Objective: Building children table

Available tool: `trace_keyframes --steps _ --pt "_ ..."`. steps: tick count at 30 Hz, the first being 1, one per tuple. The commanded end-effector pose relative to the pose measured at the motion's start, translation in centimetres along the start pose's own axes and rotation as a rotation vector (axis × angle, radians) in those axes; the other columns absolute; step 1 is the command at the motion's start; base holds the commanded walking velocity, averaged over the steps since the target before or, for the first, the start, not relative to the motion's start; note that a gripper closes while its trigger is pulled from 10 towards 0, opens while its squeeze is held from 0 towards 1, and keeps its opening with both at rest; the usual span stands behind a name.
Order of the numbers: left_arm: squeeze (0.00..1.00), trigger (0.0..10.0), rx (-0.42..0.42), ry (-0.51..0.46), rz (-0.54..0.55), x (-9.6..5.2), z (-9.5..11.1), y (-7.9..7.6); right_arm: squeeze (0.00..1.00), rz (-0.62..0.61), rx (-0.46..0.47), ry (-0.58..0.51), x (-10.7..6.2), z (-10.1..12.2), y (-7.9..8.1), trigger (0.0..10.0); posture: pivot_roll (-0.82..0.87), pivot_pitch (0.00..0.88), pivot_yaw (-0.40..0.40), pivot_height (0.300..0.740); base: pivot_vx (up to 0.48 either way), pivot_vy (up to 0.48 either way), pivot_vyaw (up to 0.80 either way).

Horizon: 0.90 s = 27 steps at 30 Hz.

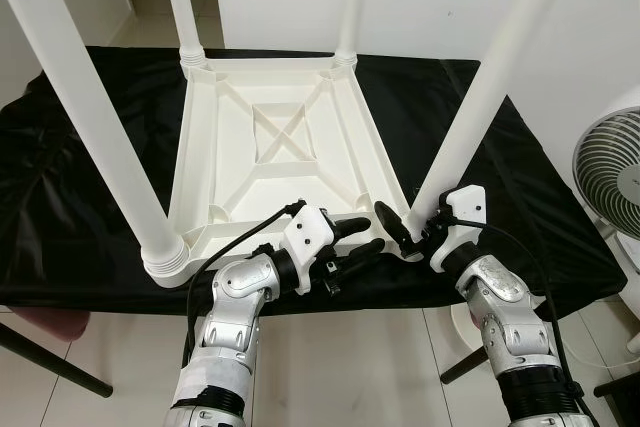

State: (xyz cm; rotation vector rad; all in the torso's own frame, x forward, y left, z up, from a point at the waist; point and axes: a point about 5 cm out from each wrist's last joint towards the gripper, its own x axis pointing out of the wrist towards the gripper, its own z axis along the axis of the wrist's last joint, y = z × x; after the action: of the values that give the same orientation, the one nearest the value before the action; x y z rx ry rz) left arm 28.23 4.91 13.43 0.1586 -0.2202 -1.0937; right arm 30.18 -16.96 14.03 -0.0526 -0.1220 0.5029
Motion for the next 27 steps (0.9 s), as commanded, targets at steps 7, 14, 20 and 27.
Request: trace_keyframes --steps 7,14,20,27 --pt "0.0 10.0 -0.08 0.023 0.221 -0.2 -1.4 -0.9 0.0 0.151 -0.045 0.083 0.5 -1.1 -0.6 10.0 0.05 0.022 -0.011 0.74 0.0 0.0 0.0" --pt "0.0 10.0 -0.079 0.024 0.225 -0.4 -1.4 -0.8 0.0 0.205 -0.062 0.16 -0.3 -2.3 -1.3 0.0 0.06 0.018 -0.011 0.74 0.0 0.0 0.0" --pt "0.0 10.0 -0.081 0.025 0.223 -0.4 -1.5 -0.9 0.0 0.208 -0.041 0.164 -0.7 -2.8 -1.3 0.0 0.05 0.014 -0.011 0.74 0.0 0.0 0.0" --pt "0.0 10.0 -0.082 0.021 0.213 -0.3 -1.5 -1.0 0.0 0.12 -0.012 0.132 -0.8 -2.8 -1.4 0.0 0.05 0.007 -0.01 0.74 0.0 0.0 0.0"
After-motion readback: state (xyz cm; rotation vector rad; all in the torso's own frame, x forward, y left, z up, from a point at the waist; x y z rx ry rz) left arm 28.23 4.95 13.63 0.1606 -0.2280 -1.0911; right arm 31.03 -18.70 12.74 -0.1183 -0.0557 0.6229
